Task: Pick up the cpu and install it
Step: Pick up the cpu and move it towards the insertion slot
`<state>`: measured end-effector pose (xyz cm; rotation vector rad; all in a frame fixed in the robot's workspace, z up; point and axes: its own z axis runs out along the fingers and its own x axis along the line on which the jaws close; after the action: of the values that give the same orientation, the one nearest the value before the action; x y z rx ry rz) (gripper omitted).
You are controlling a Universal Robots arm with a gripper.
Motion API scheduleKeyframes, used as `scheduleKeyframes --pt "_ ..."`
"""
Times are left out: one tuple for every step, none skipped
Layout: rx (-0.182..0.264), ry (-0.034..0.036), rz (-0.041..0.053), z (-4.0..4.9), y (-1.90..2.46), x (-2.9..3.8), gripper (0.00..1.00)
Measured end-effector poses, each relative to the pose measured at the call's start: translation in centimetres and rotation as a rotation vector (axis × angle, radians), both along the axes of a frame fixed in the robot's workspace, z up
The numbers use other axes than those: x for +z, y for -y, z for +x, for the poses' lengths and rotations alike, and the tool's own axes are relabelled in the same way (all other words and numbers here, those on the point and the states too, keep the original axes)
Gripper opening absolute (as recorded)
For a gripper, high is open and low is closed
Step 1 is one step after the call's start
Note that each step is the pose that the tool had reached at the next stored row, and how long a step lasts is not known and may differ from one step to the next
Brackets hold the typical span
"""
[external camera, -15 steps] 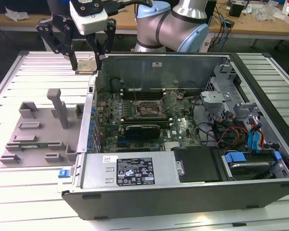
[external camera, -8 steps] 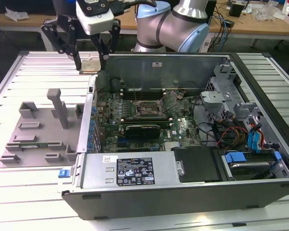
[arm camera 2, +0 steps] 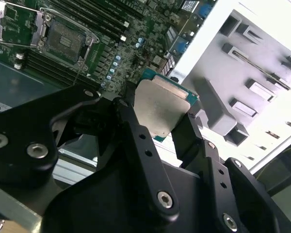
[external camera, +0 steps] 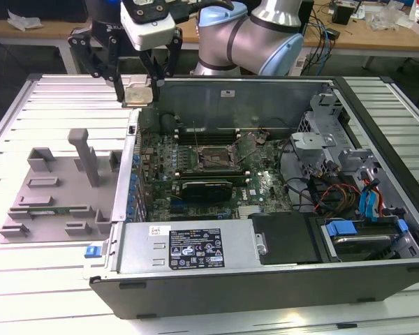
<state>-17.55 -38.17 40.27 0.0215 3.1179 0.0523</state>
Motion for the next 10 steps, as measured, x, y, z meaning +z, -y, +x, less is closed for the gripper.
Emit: scheduleKeyframes --pt "0.000 -0.0001 0.0000 0.15 0.00 0.00 0.55" --pt "0.000 0.0000 -0.0001 0.31 0.00 0.00 0.55" --pt "0.000 -0.0001 -0.0001 0.47 0.00 0.00 0.55" --pt "0.000 0.0000 -0.0001 0.63 0.00 0.00 0.55" --pt "0.000 0.0000 0.0000 0.93 0.00 0.00 0.55" --pt "0.000 0.0000 -0.0001 1.24 0.00 0.00 0.55" --pt "0.000 0.0000 0.0000 1.40 0.00 0.00 0.55" --pt "0.000 0.0000 0.0000 1.59 0.00 0.00 0.55" --pt "0.000 -0.0001 0.0000 1.89 0.00 0.00 0.55" --pt "0.000 0.0000 0.0000 2.14 0.00 0.00 0.55"
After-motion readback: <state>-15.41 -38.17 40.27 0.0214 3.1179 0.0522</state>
